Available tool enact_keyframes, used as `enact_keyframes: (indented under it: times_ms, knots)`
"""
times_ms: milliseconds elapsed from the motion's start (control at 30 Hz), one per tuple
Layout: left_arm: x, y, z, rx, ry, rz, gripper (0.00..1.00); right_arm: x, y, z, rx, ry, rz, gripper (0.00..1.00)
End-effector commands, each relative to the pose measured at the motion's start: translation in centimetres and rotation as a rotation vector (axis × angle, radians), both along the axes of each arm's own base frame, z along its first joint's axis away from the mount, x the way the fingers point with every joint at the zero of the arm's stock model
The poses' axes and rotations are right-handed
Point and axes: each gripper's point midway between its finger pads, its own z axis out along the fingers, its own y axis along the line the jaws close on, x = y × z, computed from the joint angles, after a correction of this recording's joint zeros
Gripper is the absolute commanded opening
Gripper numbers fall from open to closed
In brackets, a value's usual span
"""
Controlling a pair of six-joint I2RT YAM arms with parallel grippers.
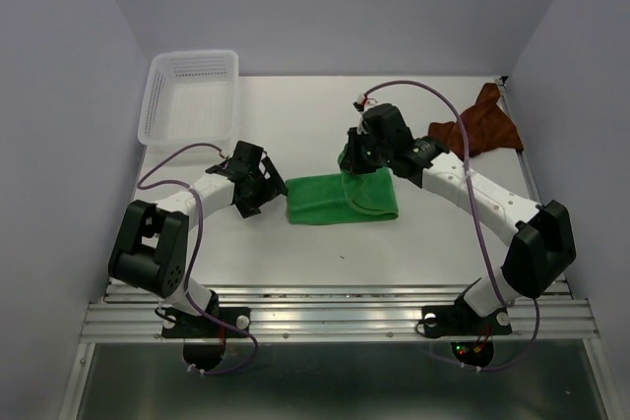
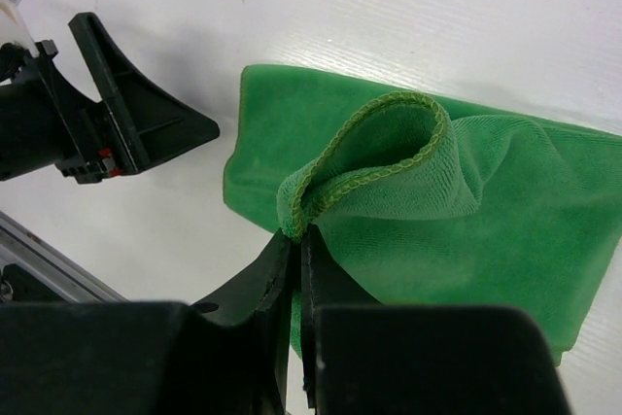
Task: Roll the towels
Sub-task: Fold the towel
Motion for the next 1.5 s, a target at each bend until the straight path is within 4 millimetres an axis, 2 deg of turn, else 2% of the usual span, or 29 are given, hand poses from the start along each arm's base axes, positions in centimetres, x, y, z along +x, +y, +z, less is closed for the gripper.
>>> enact_keyframes:
  times_ms: [0, 400, 467, 867, 1000, 1100, 1133, 1233, 1267, 1467]
  knots:
    - [0.7, -0.7, 0.6, -0.020, -0.031, -0.033, 0.97, 0.7, 3.3, 3.5, 0.096, -0.081, 0.038, 0.01]
    - [0.6, -0.7, 0.5, -0.022, -0.030, -0.038, 0.97, 0.8, 7.6, 2.3, 0.106, -0.060, 0.093, 0.01]
    - [0.6, -0.7, 0.5, -0.020, -0.029, -0.037, 0.97, 1.1, 7.8, 2.2, 0.105, -0.061, 0.090, 0.01]
    - [0.5, -0.6, 0.6, -0.011, -0.024, -0.038, 0.97, 1.1, 10.4, -1.7, 0.069, 0.014, 0.136, 0.01]
    - [0.4, 0.1, 1.1, 0.000, -0.028, -0.024, 0.97, 1.6, 11.2, -3.6, 0.051, 0.045, 0.145, 0.01]
    - [0.3, 0.9, 1.6, 0.008, -0.039, 0.003, 0.97, 1.6, 11.9, -4.1, 0.042, 0.053, 0.151, 0.01]
    - [0.3, 1.4, 1.7, 0.018, -0.042, 0.015, 0.97, 1.8, 12.0, -5.1, 0.026, 0.065, 0.148, 0.01]
    - [0.1, 2.1, 2.3, 0.030, -0.052, 0.035, 0.98, 2.0, 12.8, -5.7, 0.012, 0.067, 0.160, 0.01]
    - [-0.2, 2.5, 2.2, 0.037, -0.045, 0.043, 0.98, 2.1, 12.9, -6.6, 0.000, 0.081, 0.157, 0.01]
    - [-0.7, 4.1, 3.1, 0.068, -0.071, 0.087, 0.98, 1.8, 14.8, -8.1, -0.025, 0.094, 0.189, 0.08]
